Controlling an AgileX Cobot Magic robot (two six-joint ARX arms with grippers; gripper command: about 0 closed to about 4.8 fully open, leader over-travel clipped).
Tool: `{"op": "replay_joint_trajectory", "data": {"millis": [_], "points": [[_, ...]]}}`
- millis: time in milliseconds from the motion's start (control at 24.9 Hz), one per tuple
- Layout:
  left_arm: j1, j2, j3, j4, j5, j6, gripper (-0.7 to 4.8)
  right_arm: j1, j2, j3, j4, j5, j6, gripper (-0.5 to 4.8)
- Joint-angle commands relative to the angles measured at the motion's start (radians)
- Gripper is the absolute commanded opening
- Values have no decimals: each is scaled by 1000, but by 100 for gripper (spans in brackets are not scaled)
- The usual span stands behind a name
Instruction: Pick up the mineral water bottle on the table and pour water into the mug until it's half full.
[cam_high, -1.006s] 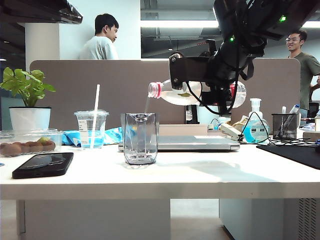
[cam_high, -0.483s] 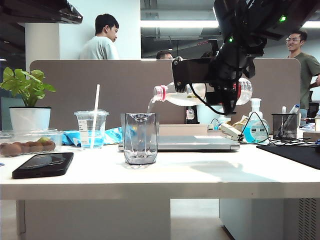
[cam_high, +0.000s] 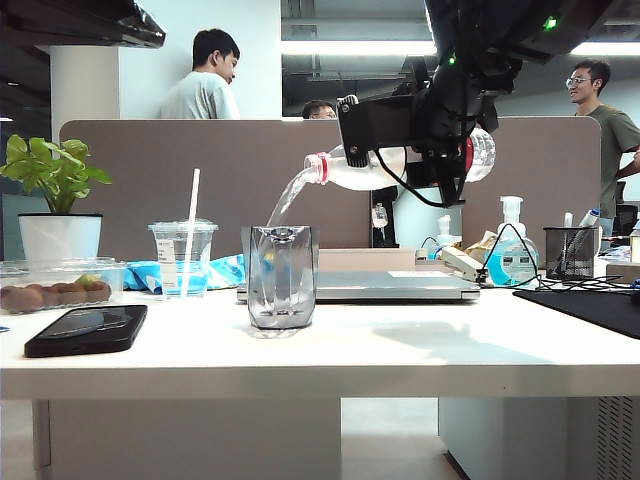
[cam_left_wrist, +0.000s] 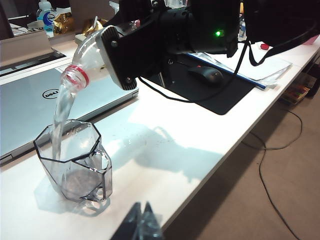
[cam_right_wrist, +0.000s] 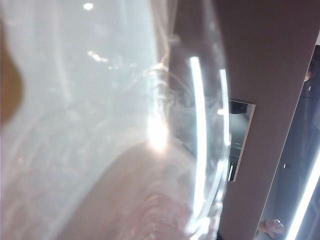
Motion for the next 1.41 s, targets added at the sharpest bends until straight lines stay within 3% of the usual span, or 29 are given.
{"op": "replay_joint_trajectory", "data": {"millis": [40, 724, 925, 1167, 1247, 1408], "points": [[0, -2, 3, 6, 2, 0, -4, 2, -7, 13, 38, 2, -41, 243], [0, -2, 3, 6, 2, 0, -4, -4, -8, 18, 55, 24, -249, 243], [0, -2, 3, 6, 2, 0, -4, -4, -8, 18, 84, 21, -249, 243], [0, -2, 3, 6, 2, 0, -4, -3, -8, 10, -99, 10, 152, 242], [0, -2, 3, 6, 2, 0, -4, -3, -8, -23, -102, -45, 323, 242], [0, -2, 3, 6, 2, 0, -4, -3, -8, -108, -15, -259, 888, 242]]}}
